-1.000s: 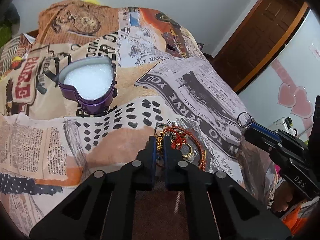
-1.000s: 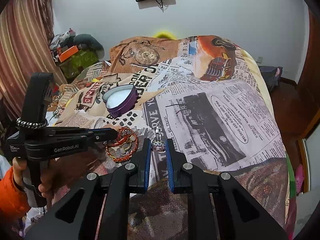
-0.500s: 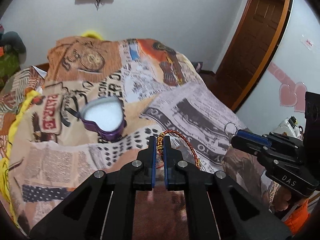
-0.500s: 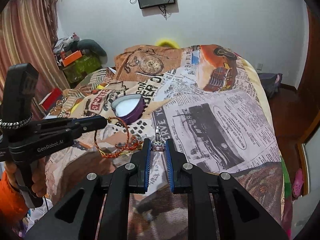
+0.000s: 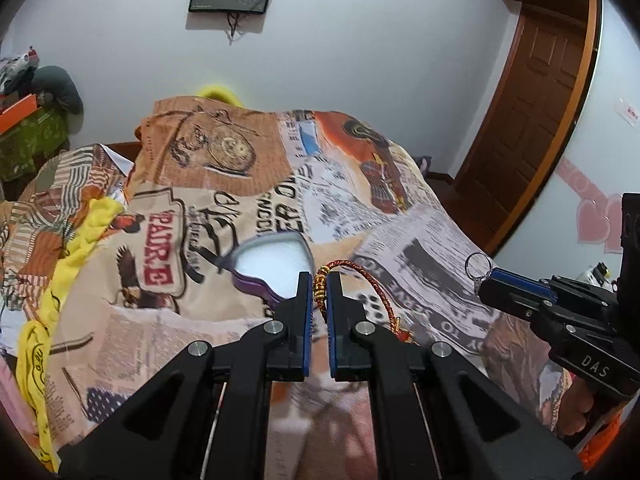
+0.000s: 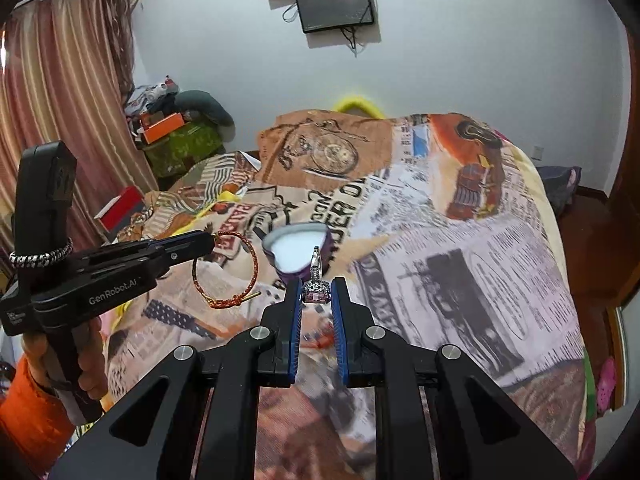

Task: Organize jewelry
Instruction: 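Carry the bracelet and the charm in both grippers over the purple heart tin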

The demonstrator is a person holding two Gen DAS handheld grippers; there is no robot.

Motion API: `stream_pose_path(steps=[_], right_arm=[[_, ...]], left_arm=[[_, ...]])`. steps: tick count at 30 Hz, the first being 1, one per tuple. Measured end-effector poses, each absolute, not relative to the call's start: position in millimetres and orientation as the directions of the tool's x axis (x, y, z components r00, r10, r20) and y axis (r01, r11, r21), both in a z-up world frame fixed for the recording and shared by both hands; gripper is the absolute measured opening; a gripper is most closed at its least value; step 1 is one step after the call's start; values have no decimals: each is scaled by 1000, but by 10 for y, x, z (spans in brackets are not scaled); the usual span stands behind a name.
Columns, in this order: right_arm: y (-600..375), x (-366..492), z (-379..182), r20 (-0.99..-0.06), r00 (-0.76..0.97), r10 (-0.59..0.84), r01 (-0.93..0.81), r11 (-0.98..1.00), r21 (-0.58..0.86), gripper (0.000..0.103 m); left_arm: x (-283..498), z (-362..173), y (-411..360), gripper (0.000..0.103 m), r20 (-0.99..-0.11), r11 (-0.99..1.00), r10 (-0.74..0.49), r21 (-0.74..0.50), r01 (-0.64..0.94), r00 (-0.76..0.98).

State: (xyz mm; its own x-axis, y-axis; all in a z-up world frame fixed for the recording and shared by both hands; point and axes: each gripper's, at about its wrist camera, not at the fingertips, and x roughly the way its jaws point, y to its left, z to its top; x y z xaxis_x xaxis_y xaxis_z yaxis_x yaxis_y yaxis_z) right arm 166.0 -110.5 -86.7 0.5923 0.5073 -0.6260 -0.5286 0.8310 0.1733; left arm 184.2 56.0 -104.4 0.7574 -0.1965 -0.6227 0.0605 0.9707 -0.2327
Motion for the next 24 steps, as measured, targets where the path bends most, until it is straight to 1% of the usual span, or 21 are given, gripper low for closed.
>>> stream_pose_path(steps=[13,19,24], right_arm=[[-582,2046,-852,-638,602,480,-559,824,92,13],[-381,2259,-936,-666,599,445,-563,826,46,13],[-282,2512,-1060,-707,553,441,-574,817,60,13]], left_arm=[[2296,-1227,962,5,-631,976,-149,-220,9,761],[2546,-1349,1070,5,-642,973,-156,-230,6,751],[2765,-1490,1113,5,-664,968,-184,-249,18,725]])
